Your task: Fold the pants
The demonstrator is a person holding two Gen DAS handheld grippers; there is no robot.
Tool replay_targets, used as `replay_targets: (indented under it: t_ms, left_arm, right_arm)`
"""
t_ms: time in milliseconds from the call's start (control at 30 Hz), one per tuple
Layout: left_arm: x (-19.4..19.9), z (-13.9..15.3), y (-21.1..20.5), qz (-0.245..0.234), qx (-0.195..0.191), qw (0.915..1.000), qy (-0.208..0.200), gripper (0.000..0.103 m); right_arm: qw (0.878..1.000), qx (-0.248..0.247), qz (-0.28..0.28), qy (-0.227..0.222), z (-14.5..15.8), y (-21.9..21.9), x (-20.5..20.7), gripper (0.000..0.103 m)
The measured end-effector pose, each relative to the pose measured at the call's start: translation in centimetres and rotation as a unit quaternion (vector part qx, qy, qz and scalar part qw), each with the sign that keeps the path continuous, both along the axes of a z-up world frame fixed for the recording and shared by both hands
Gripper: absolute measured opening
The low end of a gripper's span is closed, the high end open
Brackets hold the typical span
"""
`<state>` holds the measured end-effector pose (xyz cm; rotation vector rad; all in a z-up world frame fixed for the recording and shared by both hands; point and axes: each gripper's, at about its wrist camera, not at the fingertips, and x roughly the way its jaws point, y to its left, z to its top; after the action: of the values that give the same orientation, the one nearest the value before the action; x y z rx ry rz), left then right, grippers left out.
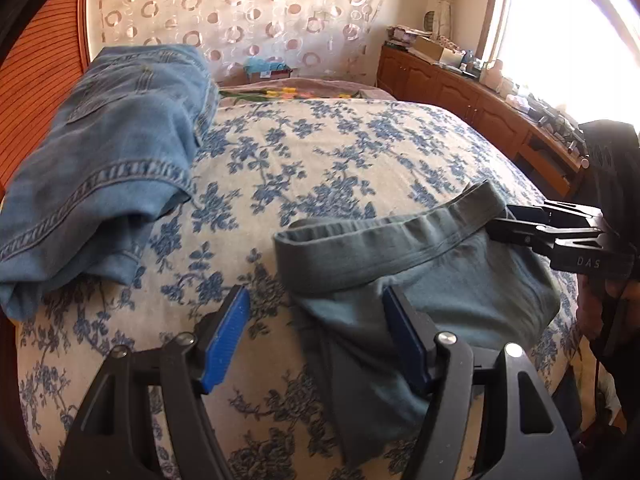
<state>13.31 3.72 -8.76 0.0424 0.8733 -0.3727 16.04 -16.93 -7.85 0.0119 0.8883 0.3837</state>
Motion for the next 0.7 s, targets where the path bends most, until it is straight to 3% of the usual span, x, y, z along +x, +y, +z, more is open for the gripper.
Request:
replay_targets:
  t_ms: [367, 700]
  left_arm:
    - [-0.89, -0.59, 1.04, 0.009, -0.011, 0.9999, 0.002, 0.068]
    - [-0.91, -1.08, 0.3, -0.004, -0.028, 0.9995, 0.015, 0.043]
  right_arm:
    - [1.0, 0.017, 0.002, 0.013, -0.29, -0.23, -0.07, 0.051]
    - [0.999, 0.032, 0.011, 0.022, -0.58, 0.2, -0.4, 0.051]
